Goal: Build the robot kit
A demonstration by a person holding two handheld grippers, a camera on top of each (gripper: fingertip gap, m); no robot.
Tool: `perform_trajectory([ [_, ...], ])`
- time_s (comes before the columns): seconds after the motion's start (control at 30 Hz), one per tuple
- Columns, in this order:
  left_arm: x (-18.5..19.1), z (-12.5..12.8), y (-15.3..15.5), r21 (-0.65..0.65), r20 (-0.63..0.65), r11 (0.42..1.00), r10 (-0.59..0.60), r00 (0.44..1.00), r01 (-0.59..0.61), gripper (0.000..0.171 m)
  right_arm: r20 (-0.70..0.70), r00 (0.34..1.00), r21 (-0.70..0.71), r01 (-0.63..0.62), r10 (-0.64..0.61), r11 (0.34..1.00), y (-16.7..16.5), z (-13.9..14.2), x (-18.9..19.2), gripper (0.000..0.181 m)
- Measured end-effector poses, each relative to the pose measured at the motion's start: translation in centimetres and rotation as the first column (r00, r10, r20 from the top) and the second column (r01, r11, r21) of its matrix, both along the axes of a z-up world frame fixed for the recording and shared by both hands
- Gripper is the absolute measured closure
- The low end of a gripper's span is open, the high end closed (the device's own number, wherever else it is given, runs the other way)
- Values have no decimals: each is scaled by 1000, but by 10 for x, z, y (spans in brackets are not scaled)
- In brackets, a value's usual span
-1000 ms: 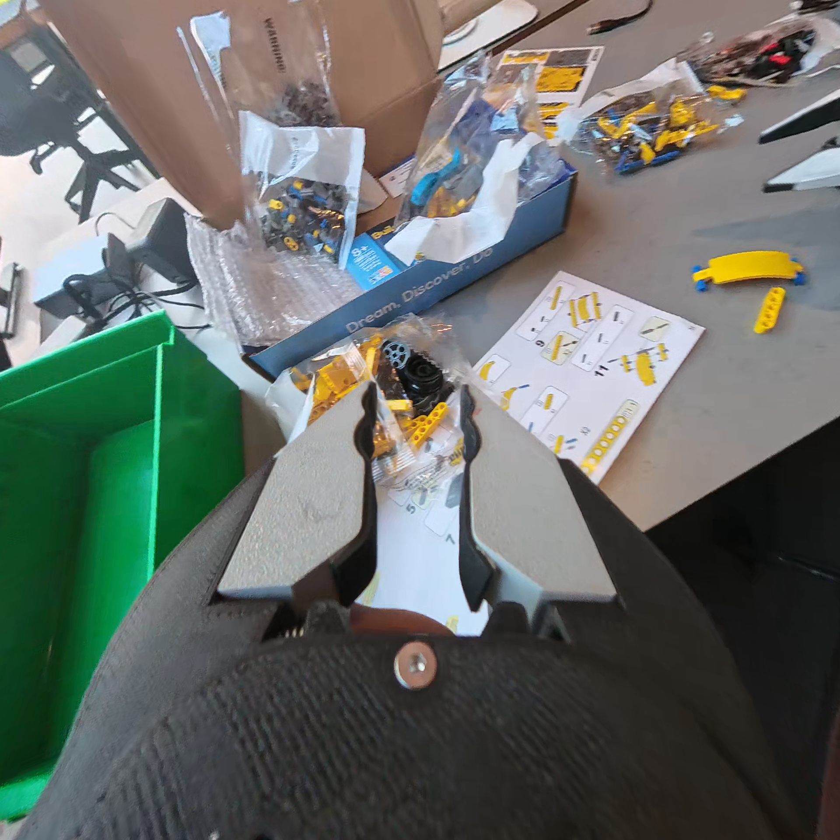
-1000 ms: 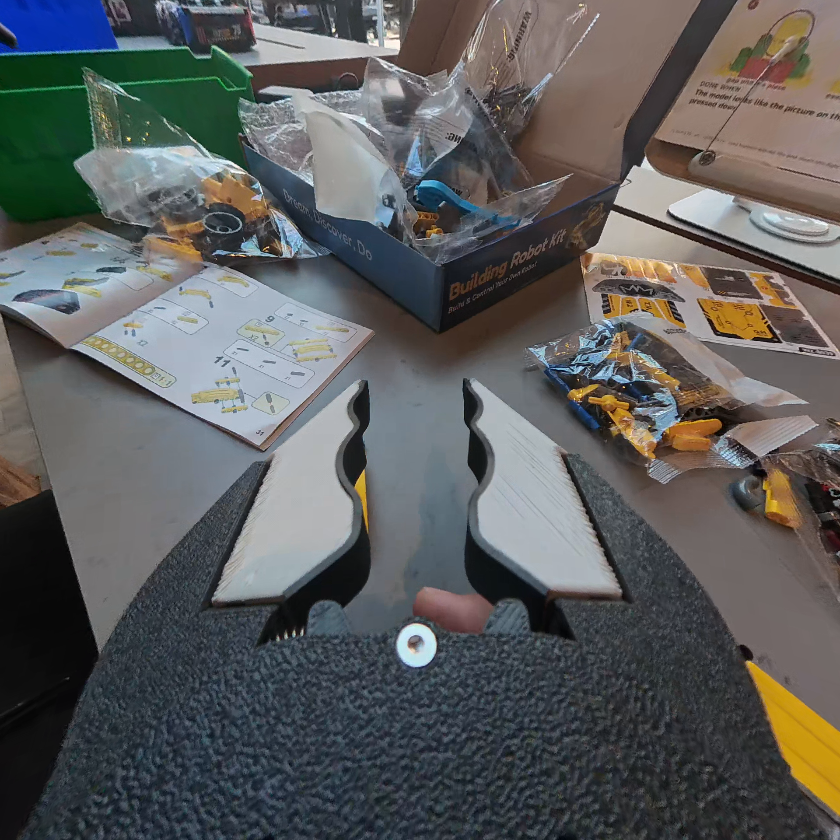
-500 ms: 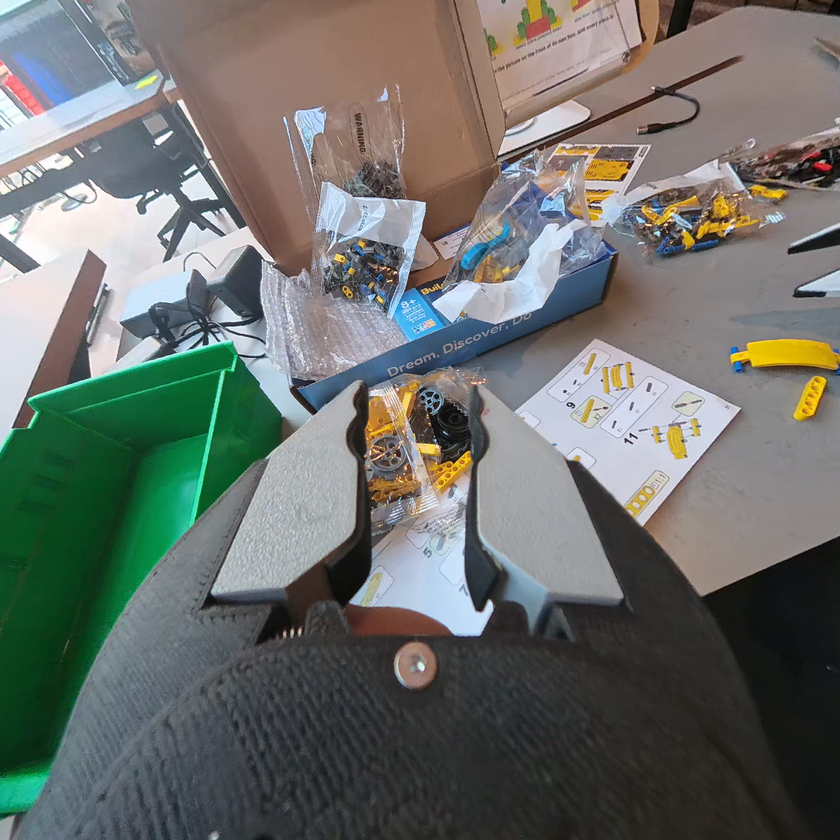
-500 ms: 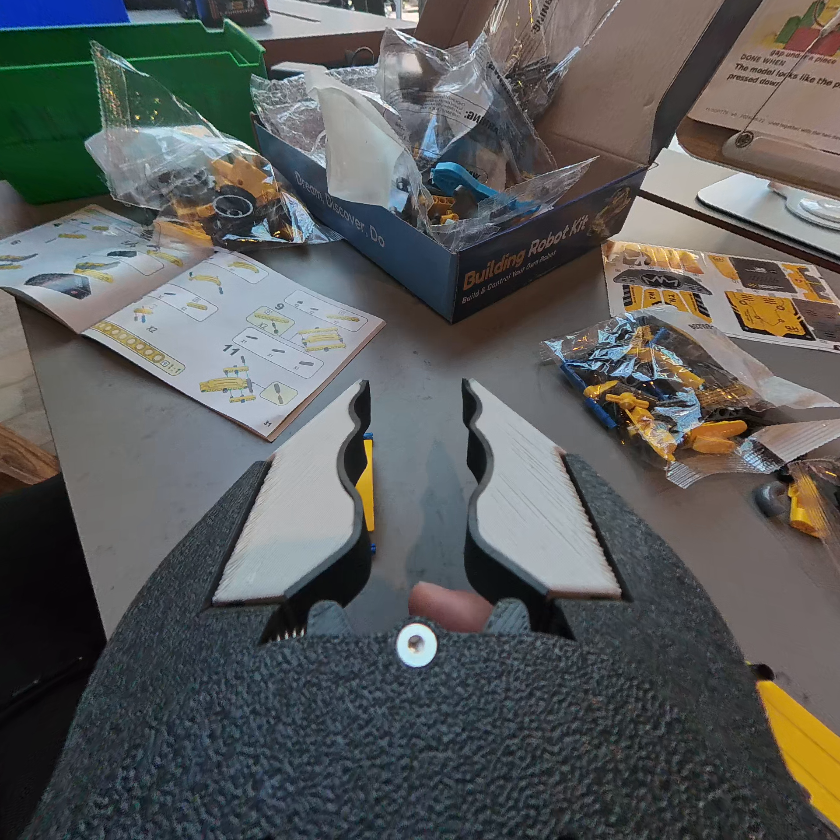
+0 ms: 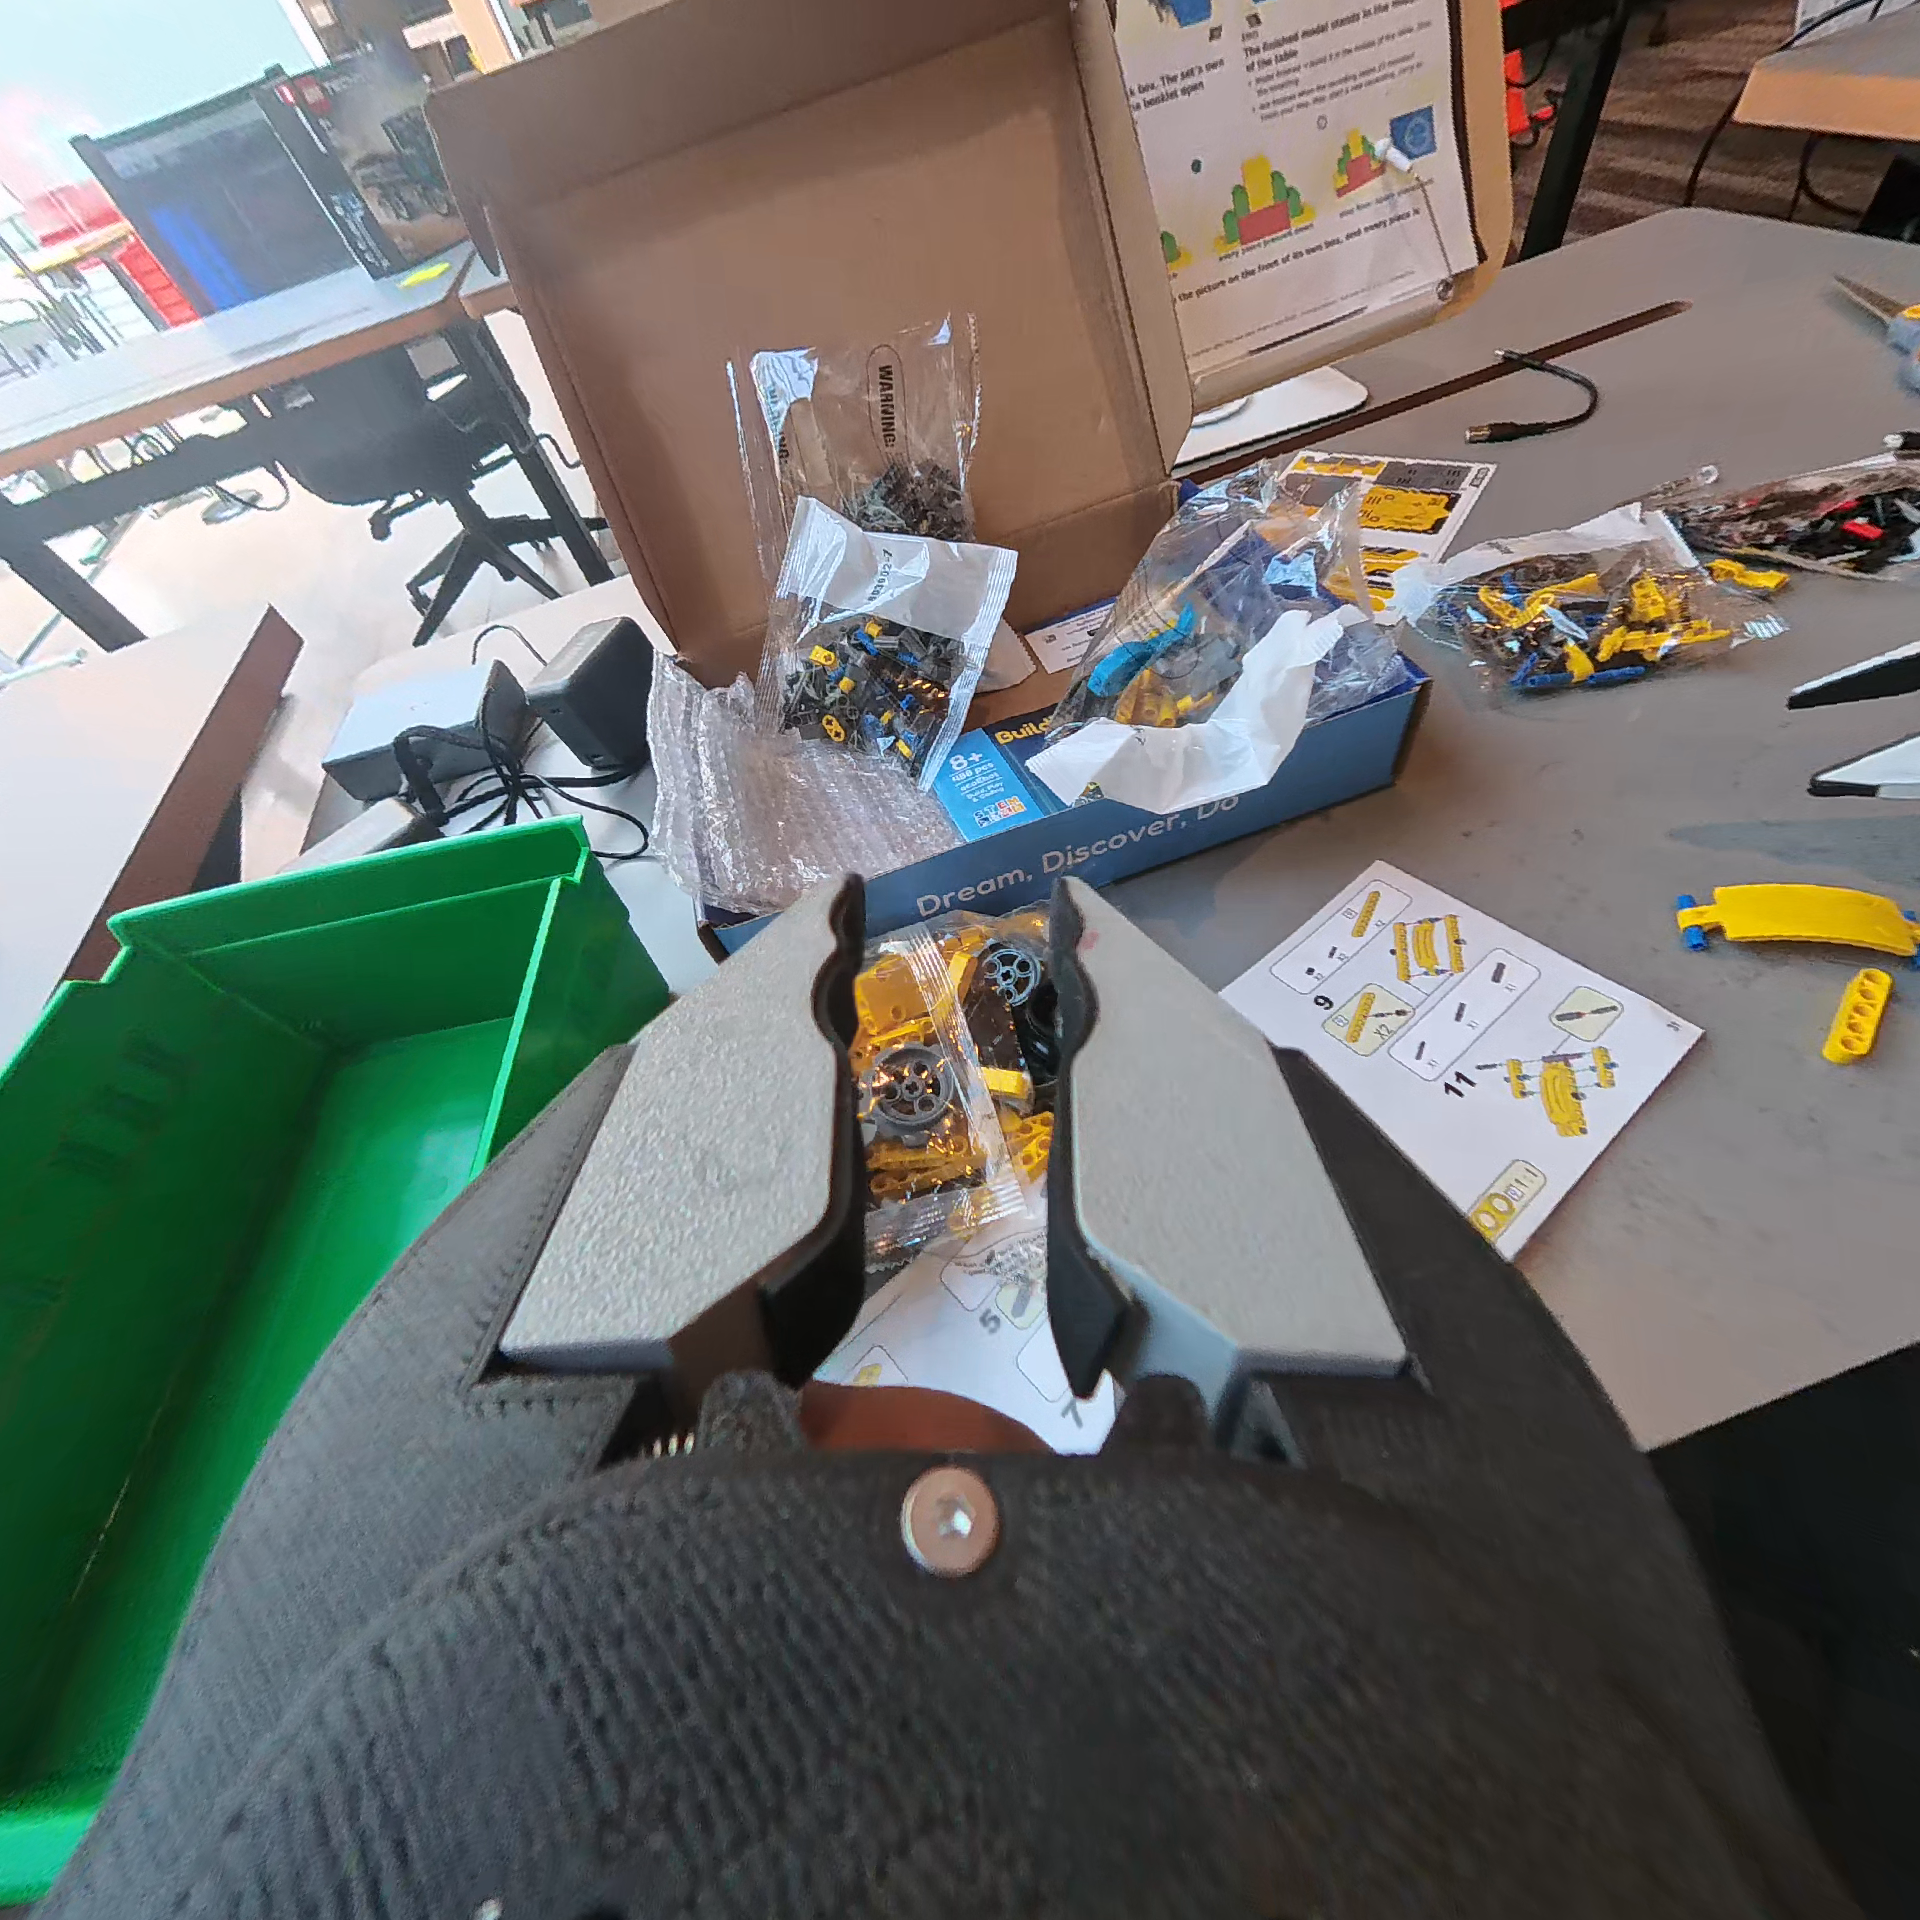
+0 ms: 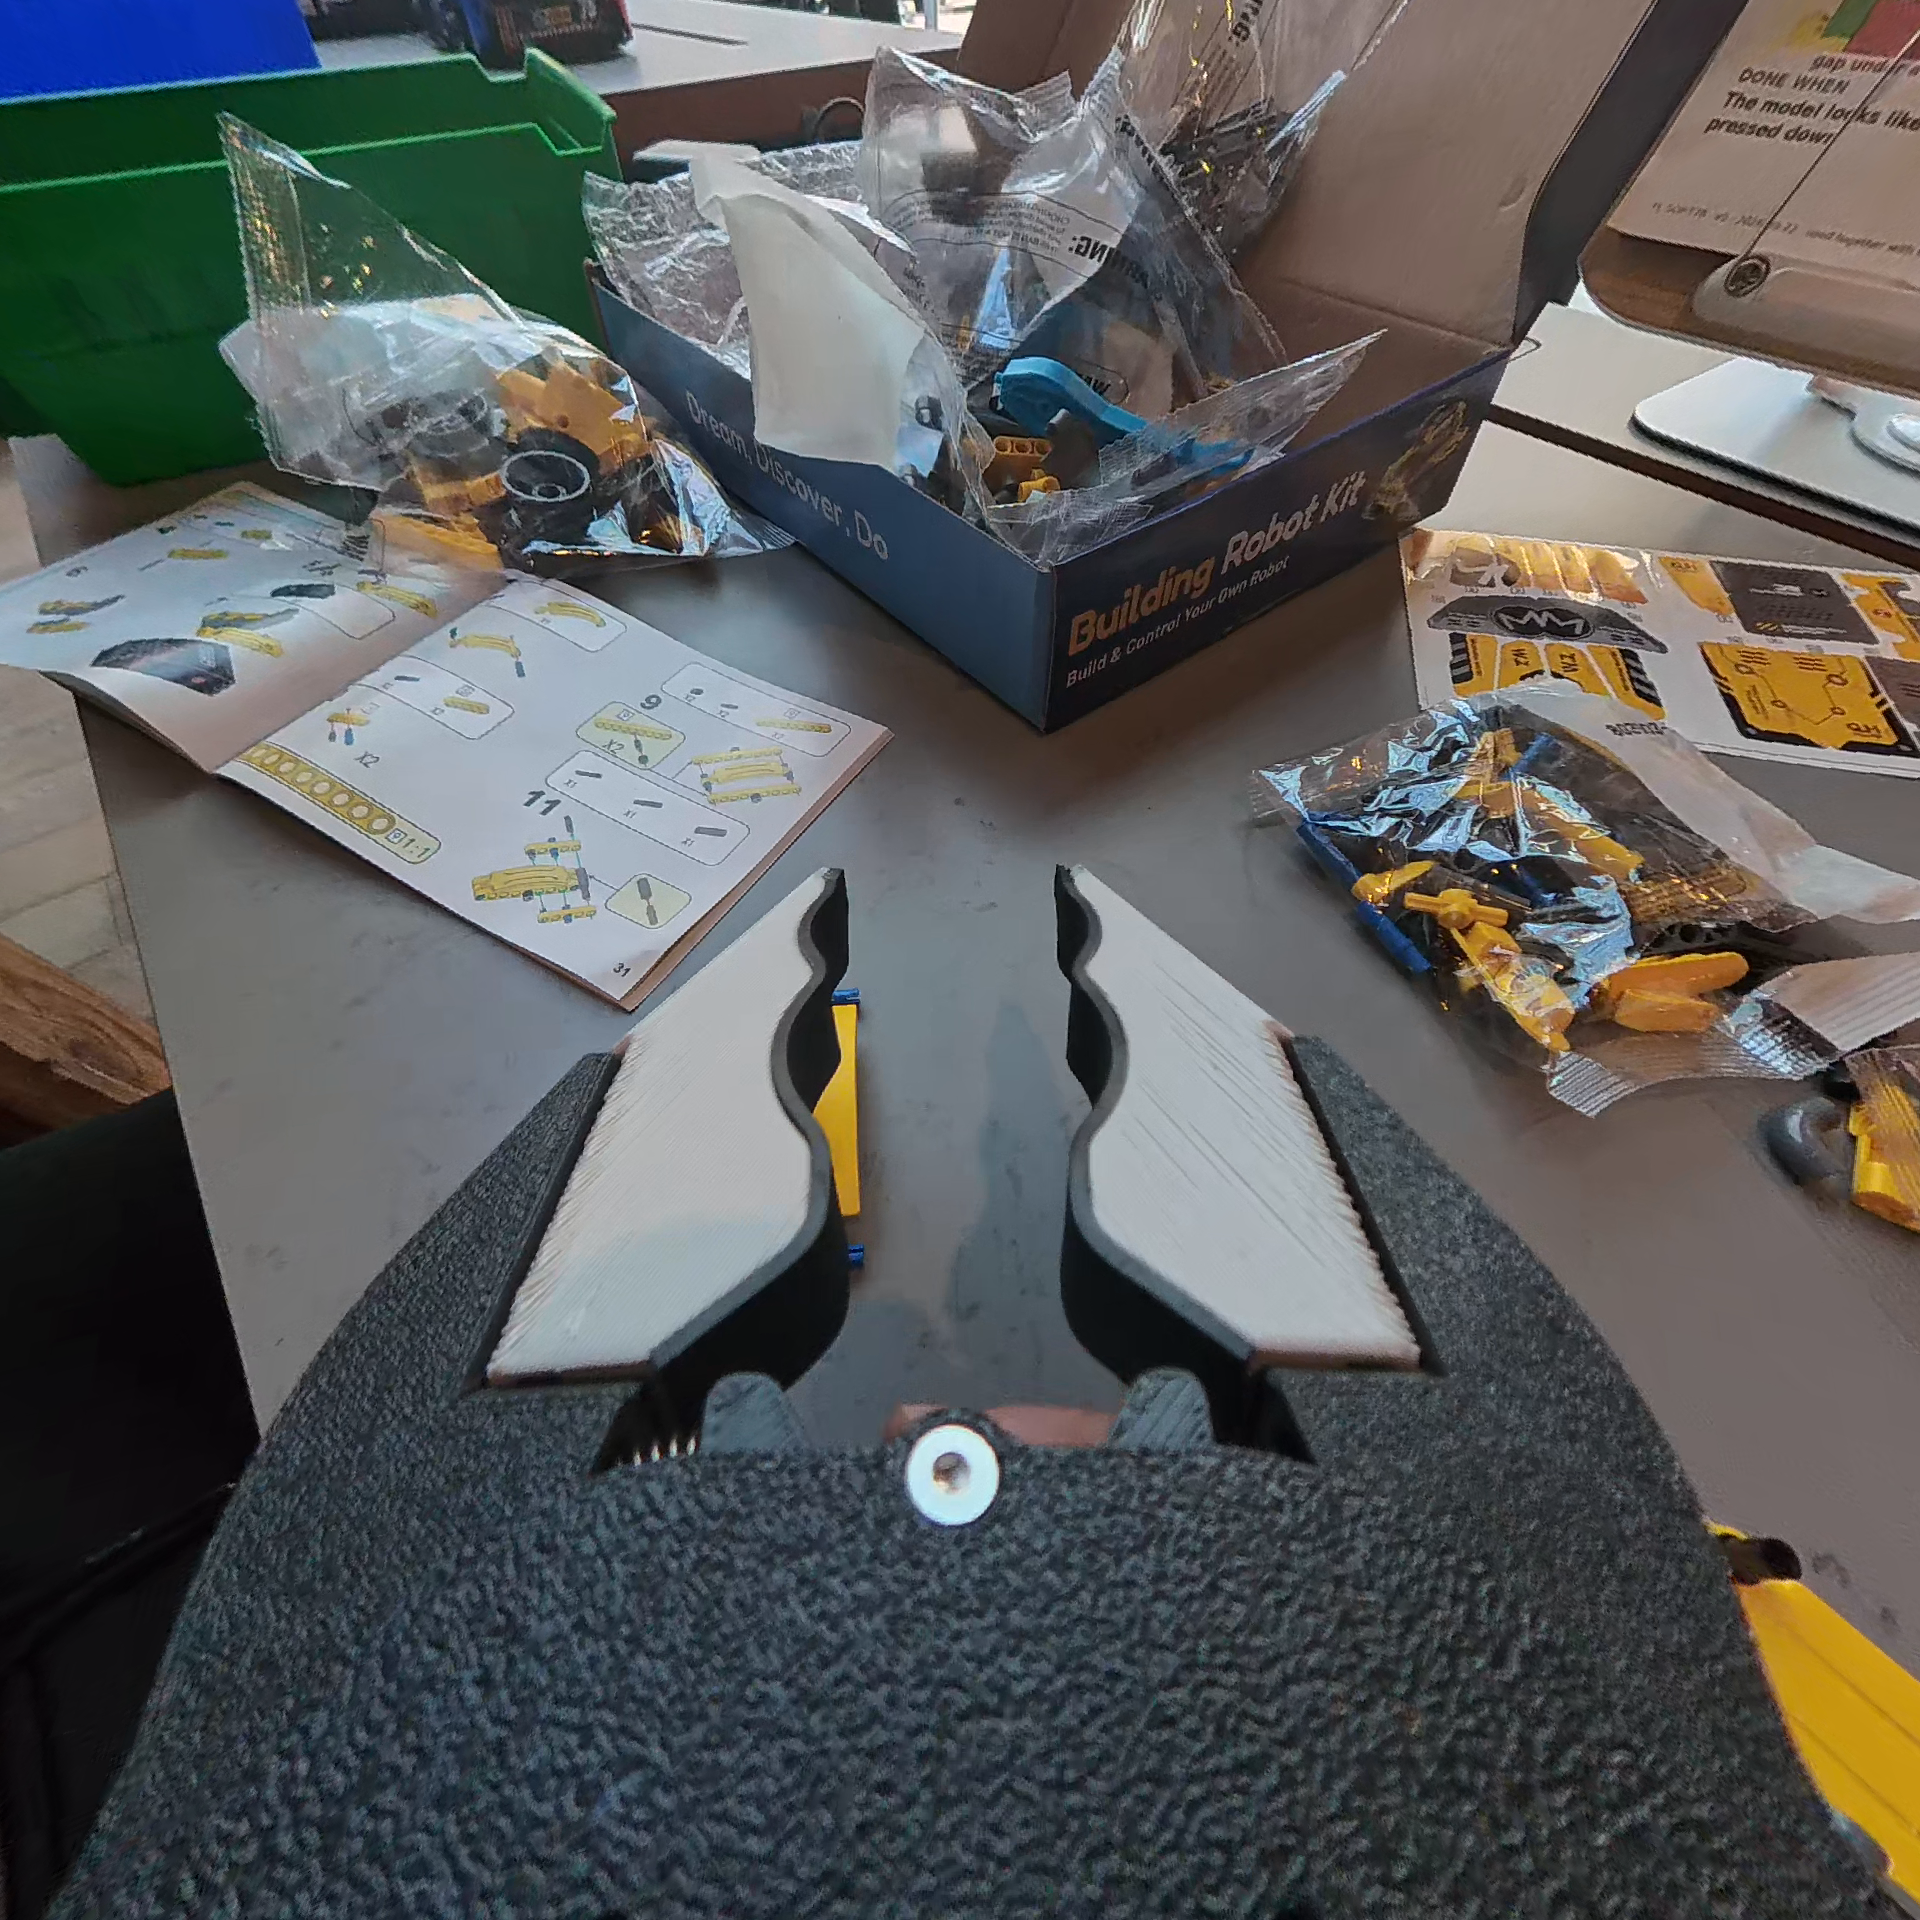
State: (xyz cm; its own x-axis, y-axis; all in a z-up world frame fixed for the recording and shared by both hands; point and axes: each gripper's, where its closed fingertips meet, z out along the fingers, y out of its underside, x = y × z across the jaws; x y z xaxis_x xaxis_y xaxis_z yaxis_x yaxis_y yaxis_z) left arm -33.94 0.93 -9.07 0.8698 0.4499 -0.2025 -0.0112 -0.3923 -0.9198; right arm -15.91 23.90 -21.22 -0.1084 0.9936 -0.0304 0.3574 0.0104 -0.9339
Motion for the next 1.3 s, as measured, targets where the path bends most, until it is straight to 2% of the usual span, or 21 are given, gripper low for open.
perform_trajectory([
  [0.13,-2,1,1,9,-14,1000,15,1000,-14,131,-3,1000,-3,-3,3,1000,0,1,0,142],
  [0.8,4,-6,7,-47,-46,999,-9,999,7,131,3,1000,31,-15,15,999,-4,0,0,142],
  [1.07,20,-8,18,-73,-63,995,-66,996,62,131,-39,999,6,26,-26,1000,4,7,2,142],
  [1.17,23,-14,21,-100,-69,992,-83,994,76,131,-120,991,-46,57,-62,997,11,29,8,142],
  [1.3,21,-15,22,-100,-62,992,-80,995,74,131,-250,955,30,171,-159,985,48,90,32,151],
])
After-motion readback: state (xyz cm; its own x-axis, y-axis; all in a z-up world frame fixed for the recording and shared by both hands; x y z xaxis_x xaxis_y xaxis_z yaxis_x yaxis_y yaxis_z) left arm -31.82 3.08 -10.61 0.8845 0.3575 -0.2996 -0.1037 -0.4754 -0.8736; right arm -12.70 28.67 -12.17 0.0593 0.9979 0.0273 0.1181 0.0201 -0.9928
